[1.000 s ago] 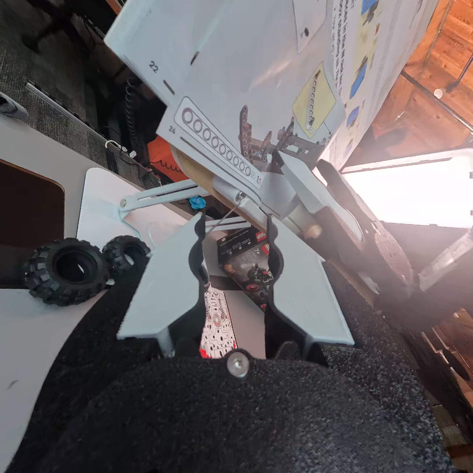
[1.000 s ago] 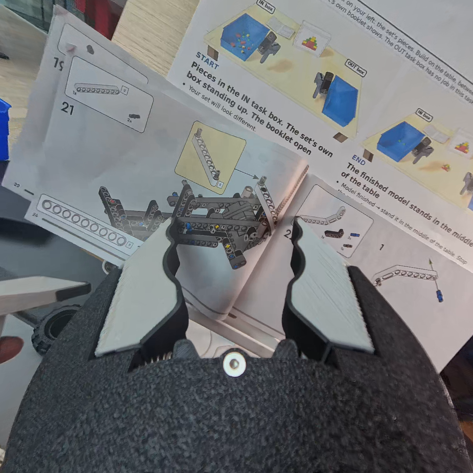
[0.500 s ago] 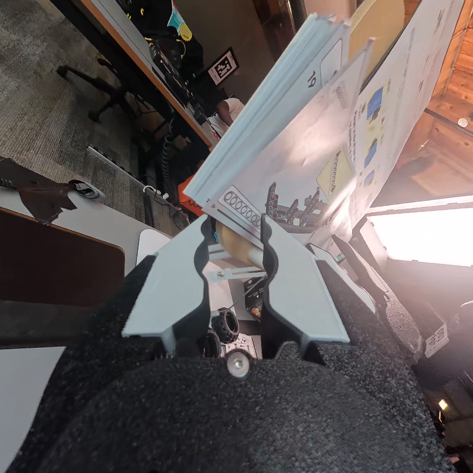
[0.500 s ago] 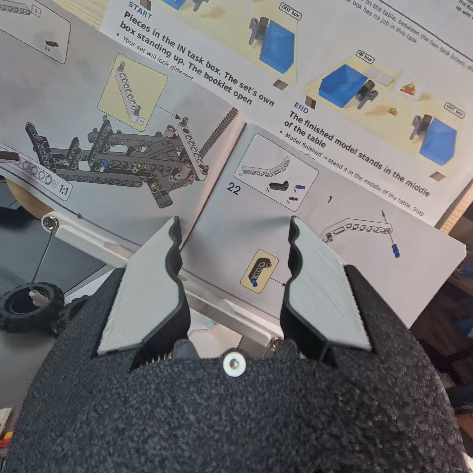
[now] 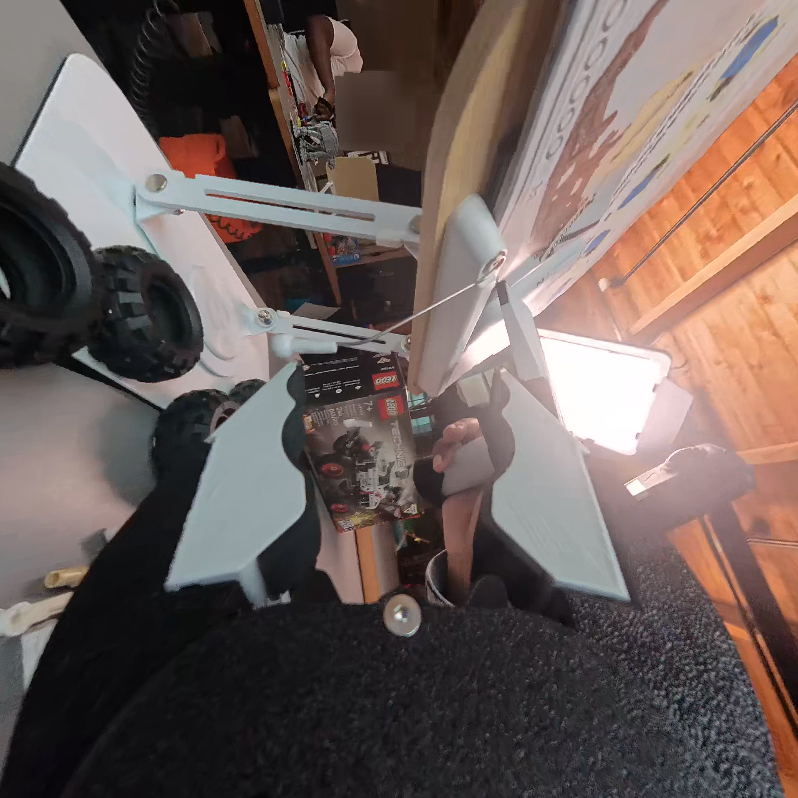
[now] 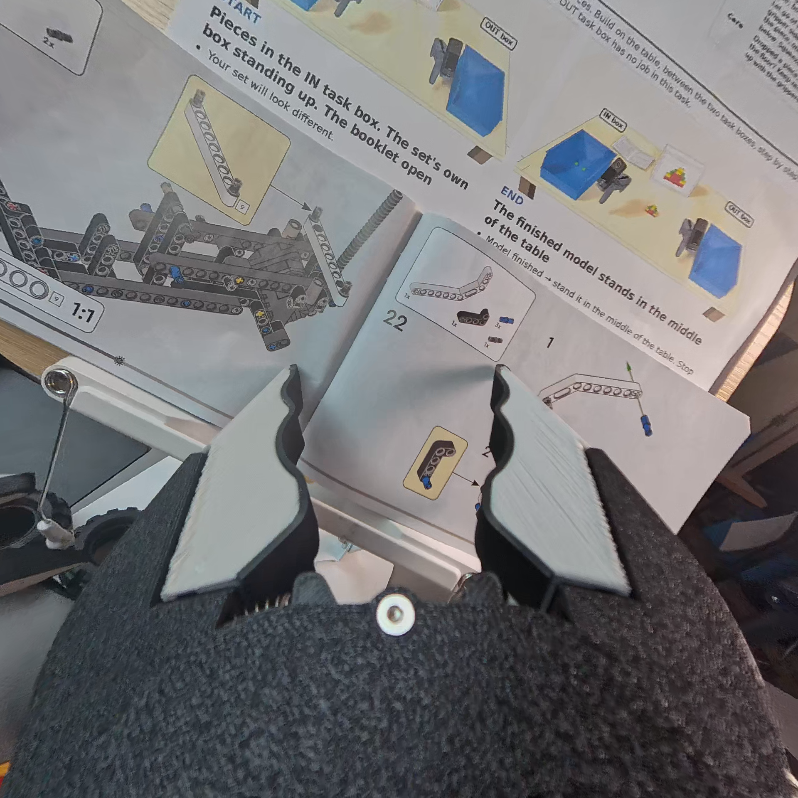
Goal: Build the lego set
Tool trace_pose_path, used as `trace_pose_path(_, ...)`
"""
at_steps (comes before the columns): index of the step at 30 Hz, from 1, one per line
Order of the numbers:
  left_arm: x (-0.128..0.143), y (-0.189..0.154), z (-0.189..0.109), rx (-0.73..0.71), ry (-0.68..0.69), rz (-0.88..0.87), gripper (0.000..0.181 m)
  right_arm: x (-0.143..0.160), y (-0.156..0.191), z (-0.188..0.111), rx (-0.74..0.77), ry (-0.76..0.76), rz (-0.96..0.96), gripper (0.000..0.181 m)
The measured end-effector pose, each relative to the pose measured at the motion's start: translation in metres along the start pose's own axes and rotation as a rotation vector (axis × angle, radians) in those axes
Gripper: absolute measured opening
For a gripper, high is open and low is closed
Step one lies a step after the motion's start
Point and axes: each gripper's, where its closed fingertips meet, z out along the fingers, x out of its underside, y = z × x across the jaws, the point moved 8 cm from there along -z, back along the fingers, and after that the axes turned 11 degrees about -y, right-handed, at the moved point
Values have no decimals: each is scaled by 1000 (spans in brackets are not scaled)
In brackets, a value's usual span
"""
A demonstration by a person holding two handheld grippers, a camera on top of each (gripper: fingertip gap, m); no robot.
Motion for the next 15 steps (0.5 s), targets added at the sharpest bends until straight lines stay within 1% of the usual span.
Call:
trace_pose_path(4,2,9,-3,46,-71,-133,87,-1,-1,1,-12,12,5,86)
trace_pose_path(7,-5,14,-5,90,-126,-203,84,-1,-1,2,-16,21,8,86)
trace_pose_path(12,-19,19,-3,130,-173,-266,62,-1,-2,3,-23,23,10,85)
trace_pose_path(13,-22,19,-3,127,-184,-257,55,-1,-2,3,-23,21,9,85)
trace_pose_path(15,-30,16,-6,152,-216,-219,30,0,-2,3,-25,17,8,85)
